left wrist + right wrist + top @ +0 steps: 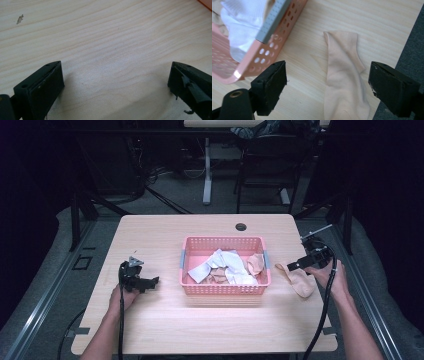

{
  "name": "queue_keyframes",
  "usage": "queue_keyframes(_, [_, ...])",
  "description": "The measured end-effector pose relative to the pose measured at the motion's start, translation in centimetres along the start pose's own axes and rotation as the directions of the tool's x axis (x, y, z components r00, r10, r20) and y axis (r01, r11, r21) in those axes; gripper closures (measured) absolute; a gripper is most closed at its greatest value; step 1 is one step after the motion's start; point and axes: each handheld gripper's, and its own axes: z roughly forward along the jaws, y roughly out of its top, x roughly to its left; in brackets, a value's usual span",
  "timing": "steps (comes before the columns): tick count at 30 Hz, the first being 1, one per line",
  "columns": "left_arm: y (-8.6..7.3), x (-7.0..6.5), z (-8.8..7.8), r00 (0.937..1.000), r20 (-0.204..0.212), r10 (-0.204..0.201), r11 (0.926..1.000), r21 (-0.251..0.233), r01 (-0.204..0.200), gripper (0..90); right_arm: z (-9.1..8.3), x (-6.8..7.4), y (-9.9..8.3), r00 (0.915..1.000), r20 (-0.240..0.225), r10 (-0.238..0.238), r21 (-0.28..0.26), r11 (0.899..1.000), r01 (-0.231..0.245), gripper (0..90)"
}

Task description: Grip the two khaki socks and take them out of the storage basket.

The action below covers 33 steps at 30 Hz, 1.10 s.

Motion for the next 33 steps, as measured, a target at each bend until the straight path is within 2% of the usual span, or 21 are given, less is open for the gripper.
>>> queue_keyframes(2, [0.0, 0.0, 0.0, 1.0, 0.0, -0.002, 1.0, 0.0, 0.002, 0.0, -0.5, 0.5, 0.5, 0.9999, -0.016, -0.005, -0.008, 1.0, 0.004, 14.3])
queue_keyframes(4, [0.0, 0.0, 0.0, 1.0, 0.0, 0.0, 1.0, 0.0, 0.0, 0.0, -1.1, 1.2, 1.0, 0.9998, -0.011, -0.019, -0.017, 1.0, 0.019, 14.4])
queue_keyframes(5, [0.0, 0.0, 0.0, 1.0, 0.0, 0.0, 1.0, 0.0, 0.0, 0.0, -1.5, 1.8, 1.6, 0.999, -0.026, -0.036, -0.02, 0.999, 0.036, 14.5])
queue_keyframes(6, [0.0, 0.0, 0.0, 1.0, 0.0, -0.002, 1.0, 0.0, 0.002, 0.0, -1.5, 1.8, 1.6, 0.999, -0.026, -0.036, -0.02, 0.999, 0.036, 14.5])
queue_keyframes(12, [0.0, 0.0, 0.0, 1.0, 0.0, 0.0, 1.0, 0.0, 0.0, 0.0, -1.9, 4.1, 3.4, 0.9962, -0.04, -0.078, -0.032, 0.997, 0.077, 16.2])
queue_keyframes(13, [0.0, 0.0, 0.0, 1.0, 0.0, 0.0, 1.0, 0.0, 0.0, 0.0, -1.8, 4.9, 4.0, 0.9943, -0.05, -0.095, -0.031, 0.995, 0.093, 18.3])
queue_keyframes(17, [0.0, 0.0, 0.0, 1.0, 0.0, 0.0, 1.0, 0.0, 0.0, 0.0, -1.2, 6.5, 5.2, 0.9911, -0.068, -0.114, -0.031, 0.993, 0.112, 25.0])
queue_keyframes(20, [0.0, 0.0, 0.0, 1.0, 0.0, 0.0, 1.0, 0.0, 0.0, 0.0, -0.7, 7.2, 5.7, 0.9885, -0.073, -0.132, -0.016, 0.991, 0.131, 27.5])
queue_keyframes(22, [0.0, 0.0, 0.0, 1.0, 0.0, 0.0, 1.0, 0.0, 0.0, 0.0, 0.2, 8.1, 6.4, 0.9861, -0.084, -0.144, -0.001, 0.99, 0.144, 29.3])
queue_keyframes(27, [0.0, 0.0, 0.0, 1.0, 0.0, 0.0, 1.0, 0.0, 0.0, 0.0, 1.9, 9.2, 7.4, 0.9831, -0.1, -0.153, 0.038, 0.987, 0.157, 33.0])
queue_keyframes(33, [0.0, 0.0, 0.0, 1.0, 0.0, 0.0, 1.0, 0.0, 0.0, 0.0, 3.4, 9.9, 7.8, 0.9864, -0.092, -0.136, 0.071, 0.987, 0.143, 34.8])
